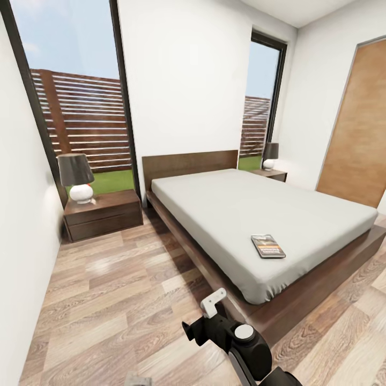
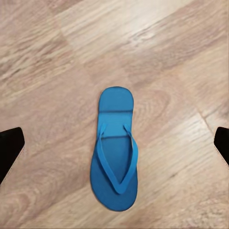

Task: In the bedroom, move the book from the bed onto either nightstand, and place the two sandals side by side next to the bed.

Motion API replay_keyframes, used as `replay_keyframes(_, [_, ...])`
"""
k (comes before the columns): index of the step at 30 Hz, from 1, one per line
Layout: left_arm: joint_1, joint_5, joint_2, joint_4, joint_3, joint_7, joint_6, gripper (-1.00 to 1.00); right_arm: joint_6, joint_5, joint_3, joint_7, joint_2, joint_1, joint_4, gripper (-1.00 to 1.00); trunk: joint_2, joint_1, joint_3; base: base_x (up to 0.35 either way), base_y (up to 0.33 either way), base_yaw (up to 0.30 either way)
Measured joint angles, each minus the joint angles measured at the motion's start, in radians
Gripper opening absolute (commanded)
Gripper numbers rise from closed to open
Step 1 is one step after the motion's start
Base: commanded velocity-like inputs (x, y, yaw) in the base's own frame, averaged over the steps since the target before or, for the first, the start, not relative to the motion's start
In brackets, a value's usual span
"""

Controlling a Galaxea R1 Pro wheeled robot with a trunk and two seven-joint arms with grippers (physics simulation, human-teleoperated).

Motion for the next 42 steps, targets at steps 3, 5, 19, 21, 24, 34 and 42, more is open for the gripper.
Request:
replay_keyframes(3, [-0.022,0.0,0.001,-0.003,-0.001,-0.001,0.013,1.0,0.0,0.001,-0.001,0.0,-0.001,0.0,0.0,1.0,-0.021,0.012,-0.009,0.0,0.0,0.0])
replay_keyframes(5, [-0.035,0.0,0.001,-0.004,-0.001,-0.001,0.031,1.0,0.001,0.001,-0.001,-0.001,-0.001,0.0,0.0,1.0,-0.035,0.019,-0.016,0.0,0.0,0.0])
replay_keyframes(19, [-0.056,0.002,0.002,-0.006,0.005,-0.005,0.052,1.0,-0.001,0.001,-0.001,-0.002,-0.001,0.0,0.0,1.0,-0.133,0.073,-0.06,0.0,0.0,0.0])
replay_keyframes(21, [-0.057,0.002,0.002,-0.006,0.006,-0.005,0.045,1.0,0.0,0.001,-0.001,-0.002,-0.001,0.0,0.0,1.0,-0.147,0.081,-0.066,0.0,0.0,0.0])
replay_keyframes(24, [-0.057,0.002,0.002,-0.006,0.006,-0.006,0.035,1.0,-0.001,0.002,-0.001,-0.004,-0.001,0.0,-0.001,1.0,-0.168,0.092,-0.075,0.0,0.0,0.0])
replay_keyframes(34, [-0.057,0.002,0.002,-0.006,0.006,-0.006,0.023,1.0,-0.001,0.003,-0.008,-0.005,-0.007,-0.004,-0.001,1.0,-0.204,0.114,-0.11,0.0,0.0,0.0])
replay_keyframes(42, [-0.057,0.002,0.002,-0.006,0.006,-0.006,0.021,1.0,0.0,0.004,-0.026,-0.006,-0.012,-0.012,-0.001,1.0,-0.204,0.114,-0.11,0.0,0.0,0.0])
